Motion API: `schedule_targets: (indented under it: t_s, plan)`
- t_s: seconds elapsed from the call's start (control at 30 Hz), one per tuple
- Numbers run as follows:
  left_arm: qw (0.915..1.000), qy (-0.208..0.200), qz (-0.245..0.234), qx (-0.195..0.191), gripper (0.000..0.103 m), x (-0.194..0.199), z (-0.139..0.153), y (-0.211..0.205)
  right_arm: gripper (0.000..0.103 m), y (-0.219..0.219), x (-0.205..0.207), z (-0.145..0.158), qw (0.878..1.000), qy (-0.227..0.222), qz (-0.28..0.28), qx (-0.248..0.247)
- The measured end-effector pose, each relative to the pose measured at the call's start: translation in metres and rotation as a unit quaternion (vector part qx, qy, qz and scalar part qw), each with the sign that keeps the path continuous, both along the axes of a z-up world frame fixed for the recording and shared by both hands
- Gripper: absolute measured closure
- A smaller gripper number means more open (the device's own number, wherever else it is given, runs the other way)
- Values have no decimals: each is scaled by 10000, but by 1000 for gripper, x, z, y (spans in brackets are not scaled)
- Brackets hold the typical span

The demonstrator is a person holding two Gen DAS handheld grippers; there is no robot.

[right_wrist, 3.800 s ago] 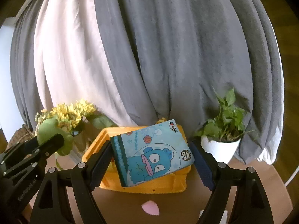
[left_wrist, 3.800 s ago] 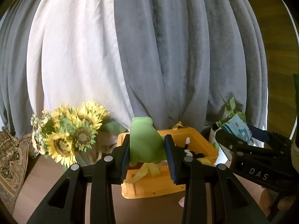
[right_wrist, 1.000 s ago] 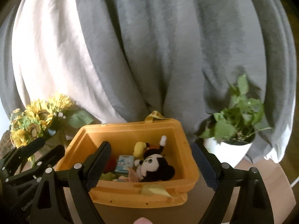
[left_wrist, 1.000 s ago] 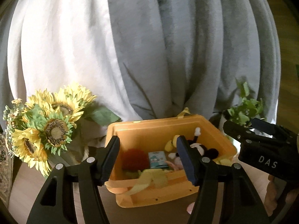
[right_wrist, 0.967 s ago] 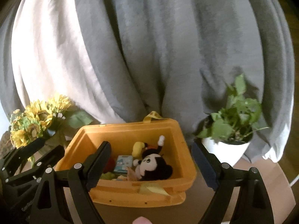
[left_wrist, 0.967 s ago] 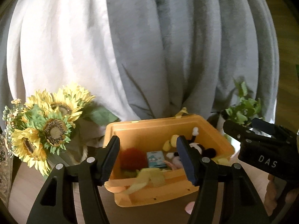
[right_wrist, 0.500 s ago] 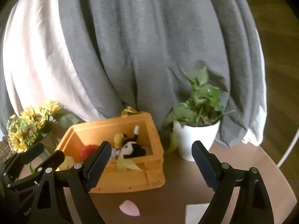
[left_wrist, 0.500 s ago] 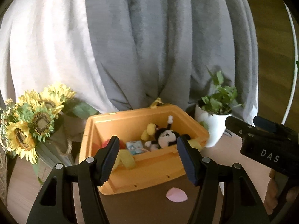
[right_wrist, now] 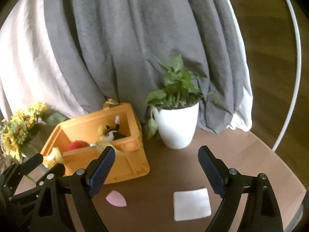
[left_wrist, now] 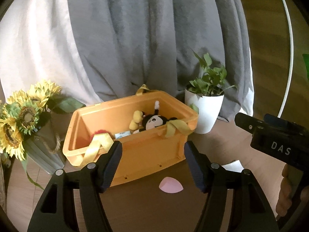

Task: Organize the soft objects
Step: 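Withdraw both tools from the crate toward the pink sponge and napkin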

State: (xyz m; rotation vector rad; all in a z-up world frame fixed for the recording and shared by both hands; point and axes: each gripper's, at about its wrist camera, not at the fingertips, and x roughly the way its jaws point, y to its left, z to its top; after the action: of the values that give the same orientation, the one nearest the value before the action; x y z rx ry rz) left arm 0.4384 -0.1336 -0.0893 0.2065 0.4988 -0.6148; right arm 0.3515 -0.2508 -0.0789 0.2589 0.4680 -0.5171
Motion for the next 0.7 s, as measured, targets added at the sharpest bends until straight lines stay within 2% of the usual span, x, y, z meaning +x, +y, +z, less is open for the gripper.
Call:
schedule_targets:
  t_s: [0.7]
  plan:
    - [9960,524,-281,664,29,-2,-65,-26,14,-19,-19,-70,9960,621,-483,425]
